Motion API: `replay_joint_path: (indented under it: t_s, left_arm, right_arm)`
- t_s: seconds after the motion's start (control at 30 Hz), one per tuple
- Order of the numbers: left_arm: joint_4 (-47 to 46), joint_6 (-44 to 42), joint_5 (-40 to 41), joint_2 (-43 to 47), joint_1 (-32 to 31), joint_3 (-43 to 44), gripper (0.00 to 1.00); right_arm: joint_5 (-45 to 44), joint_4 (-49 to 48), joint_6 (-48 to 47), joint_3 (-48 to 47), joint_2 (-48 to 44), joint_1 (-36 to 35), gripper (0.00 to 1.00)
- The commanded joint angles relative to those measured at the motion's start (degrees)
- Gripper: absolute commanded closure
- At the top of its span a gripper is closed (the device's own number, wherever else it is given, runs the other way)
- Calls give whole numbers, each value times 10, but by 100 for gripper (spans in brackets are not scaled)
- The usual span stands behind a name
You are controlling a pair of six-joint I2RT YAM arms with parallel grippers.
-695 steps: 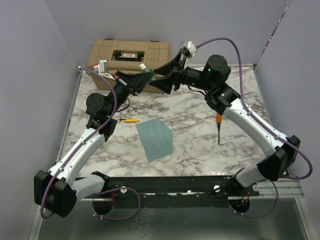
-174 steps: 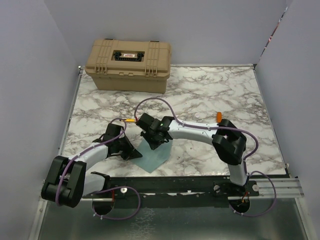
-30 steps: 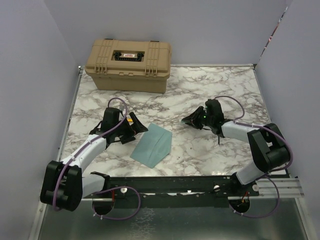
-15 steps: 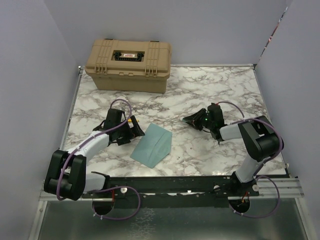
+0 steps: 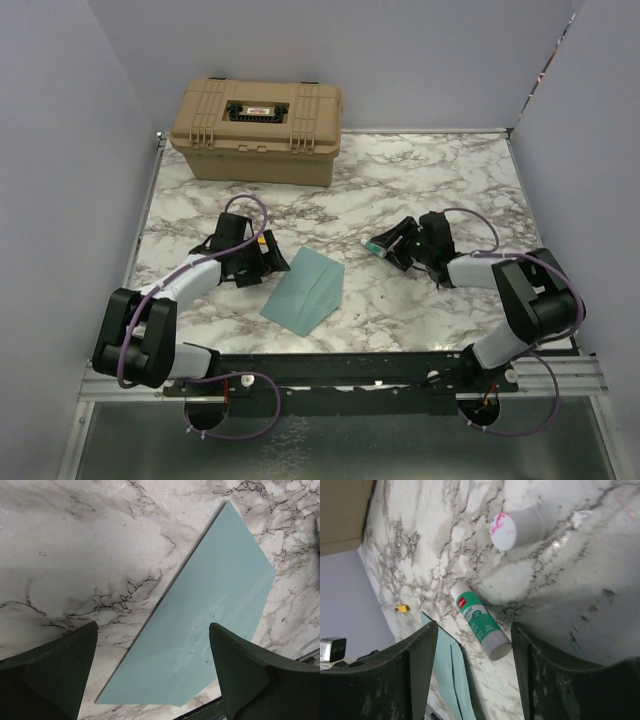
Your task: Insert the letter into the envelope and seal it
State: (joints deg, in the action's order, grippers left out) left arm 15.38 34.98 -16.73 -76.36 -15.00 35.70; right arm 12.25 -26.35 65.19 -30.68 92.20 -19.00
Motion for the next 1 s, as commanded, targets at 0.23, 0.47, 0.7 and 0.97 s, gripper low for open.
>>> replay_joint_path:
  t_s: [0.23, 0.47, 0.7, 0.97]
  left_arm:
    - [26, -10, -13, -37, -3, -10, 14]
    - [27, 19, -43, -45, -27, -28, 37]
    - [-3, 61, -70, -58, -81, -24, 50]
    - [-35, 84, -55, -63, -119, -43, 50]
  right_arm:
    - [-113, 299, -115, -43, -119, 7, 38]
    - [-12, 324, -197, -73, -134, 7, 49]
    - [88, 346, -207, -67, -146, -5, 55]
    - [109, 366, -190, -47, -166, -42, 56]
